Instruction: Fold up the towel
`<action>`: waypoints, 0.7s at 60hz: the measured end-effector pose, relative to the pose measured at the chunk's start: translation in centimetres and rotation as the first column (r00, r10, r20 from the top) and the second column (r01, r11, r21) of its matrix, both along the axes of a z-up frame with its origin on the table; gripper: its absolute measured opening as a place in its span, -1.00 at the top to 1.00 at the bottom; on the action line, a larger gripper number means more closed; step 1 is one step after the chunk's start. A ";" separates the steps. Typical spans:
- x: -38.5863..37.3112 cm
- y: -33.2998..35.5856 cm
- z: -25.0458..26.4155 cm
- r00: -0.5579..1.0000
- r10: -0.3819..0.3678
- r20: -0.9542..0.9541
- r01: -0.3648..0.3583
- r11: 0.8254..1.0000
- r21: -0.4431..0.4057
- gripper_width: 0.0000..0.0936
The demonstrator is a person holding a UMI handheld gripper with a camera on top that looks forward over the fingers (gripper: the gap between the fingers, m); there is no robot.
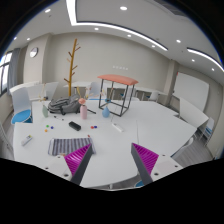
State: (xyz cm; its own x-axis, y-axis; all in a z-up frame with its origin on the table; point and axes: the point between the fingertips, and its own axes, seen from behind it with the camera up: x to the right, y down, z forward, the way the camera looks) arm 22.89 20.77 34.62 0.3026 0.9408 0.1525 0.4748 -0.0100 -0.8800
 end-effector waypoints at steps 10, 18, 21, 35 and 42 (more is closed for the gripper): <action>-1.0 -5.3 -2.6 0.999 0.038 0.025 -0.038 0.999 -0.017 -0.82; -2.7 -10.1 -5.1 0.994 0.095 0.047 -0.094 0.995 -0.028 -0.82; -3.3 -12.2 -5.9 0.992 0.116 0.058 -0.114 0.993 -0.038 -0.82; -6.7 -22.6 -10.2 0.973 0.218 0.071 -0.212 0.974 -0.085 -0.82; -8.5 -28.2 -13.2 0.958 0.277 0.069 -0.267 0.955 -0.127 -0.82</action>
